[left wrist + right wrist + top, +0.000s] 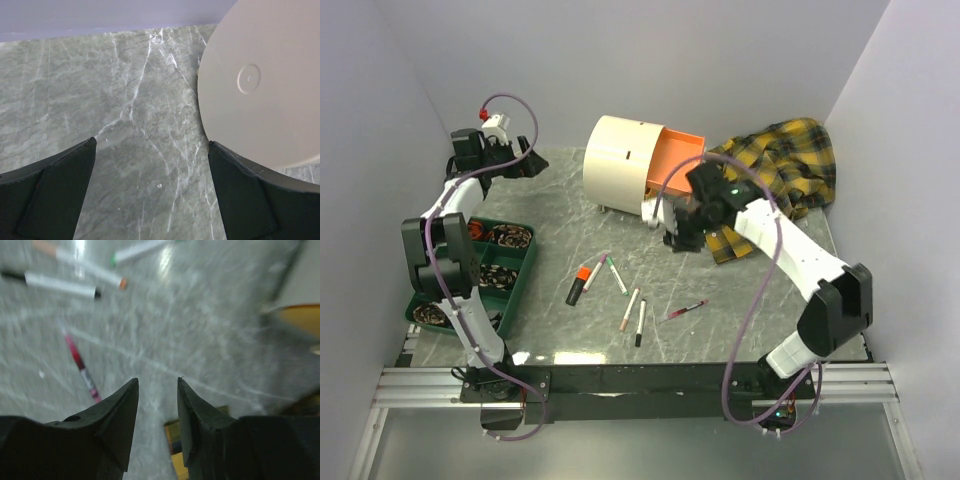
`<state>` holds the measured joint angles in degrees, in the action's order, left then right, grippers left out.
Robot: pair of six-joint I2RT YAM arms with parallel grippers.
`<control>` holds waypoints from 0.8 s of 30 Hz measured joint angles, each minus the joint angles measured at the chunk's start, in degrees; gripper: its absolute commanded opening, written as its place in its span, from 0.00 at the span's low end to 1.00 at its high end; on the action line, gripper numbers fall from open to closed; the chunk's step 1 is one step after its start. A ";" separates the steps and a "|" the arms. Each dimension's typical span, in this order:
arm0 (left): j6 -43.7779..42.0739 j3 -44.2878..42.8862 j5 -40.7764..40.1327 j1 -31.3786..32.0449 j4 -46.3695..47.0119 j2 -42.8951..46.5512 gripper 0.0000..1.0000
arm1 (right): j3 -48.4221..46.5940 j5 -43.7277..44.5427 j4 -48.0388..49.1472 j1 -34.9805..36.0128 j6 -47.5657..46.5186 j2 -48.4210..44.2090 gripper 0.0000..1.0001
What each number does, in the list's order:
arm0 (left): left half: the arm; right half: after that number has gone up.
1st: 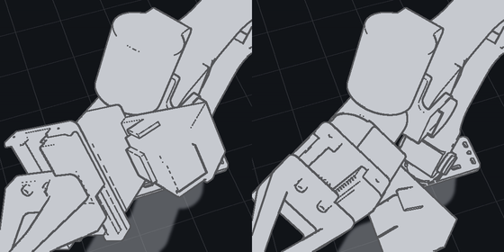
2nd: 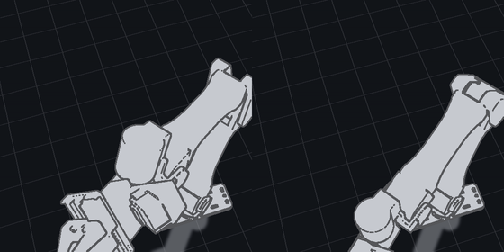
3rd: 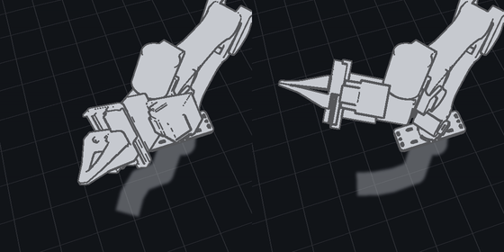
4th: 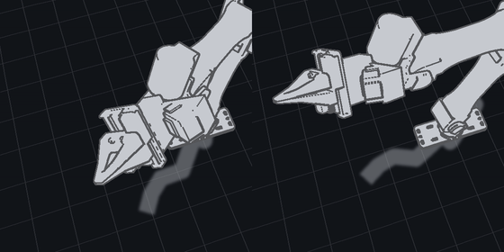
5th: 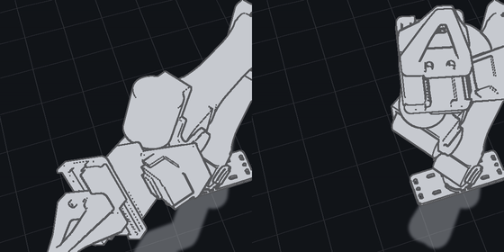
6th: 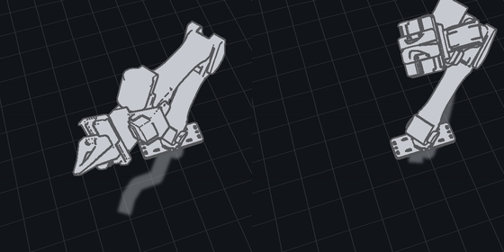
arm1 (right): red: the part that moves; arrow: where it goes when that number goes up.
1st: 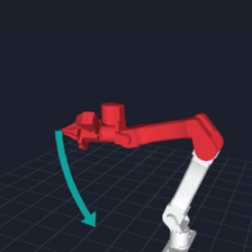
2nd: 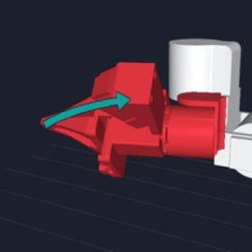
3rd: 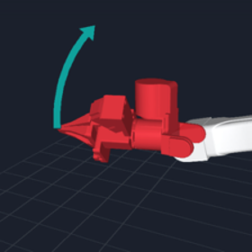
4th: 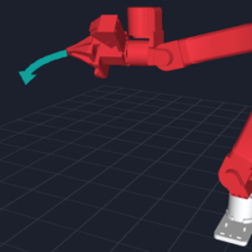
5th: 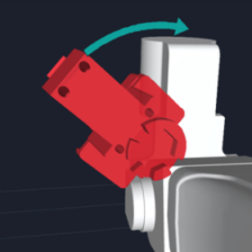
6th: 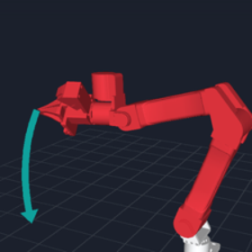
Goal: Sort the stationery into containers
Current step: Pick up the pen from the center of the board.
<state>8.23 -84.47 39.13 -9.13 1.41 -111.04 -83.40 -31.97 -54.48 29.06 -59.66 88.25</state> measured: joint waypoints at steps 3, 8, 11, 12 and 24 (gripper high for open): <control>-1.07 0.90 -0.74 0.00 -0.66 1.60 0.99 | 6.69 4.57 -0.61 0.83 -6.34 2.05 0.41; -3.93 5.03 -1.55 0.00 -1.53 7.08 0.99 | 14.58 9.11 0.09 4.70 -11.19 2.89 0.38; -4.90 6.29 -1.75 0.02 -3.28 9.84 0.99 | 18.23 11.17 1.07 7.23 -12.28 2.47 0.34; -5.14 6.40 -1.92 0.09 -3.43 10.47 0.99 | 19.15 11.69 1.14 8.39 -12.28 2.40 0.34; -4.98 11.76 -3.56 0.09 -3.06 15.98 0.99 | 25.20 15.93 3.54 19.17 -8.55 1.73 0.32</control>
<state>3.25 -72.71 35.57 -9.04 -1.65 -95.07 -58.19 -16.03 -50.94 48.23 -68.20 89.97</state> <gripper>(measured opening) 0.994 0.317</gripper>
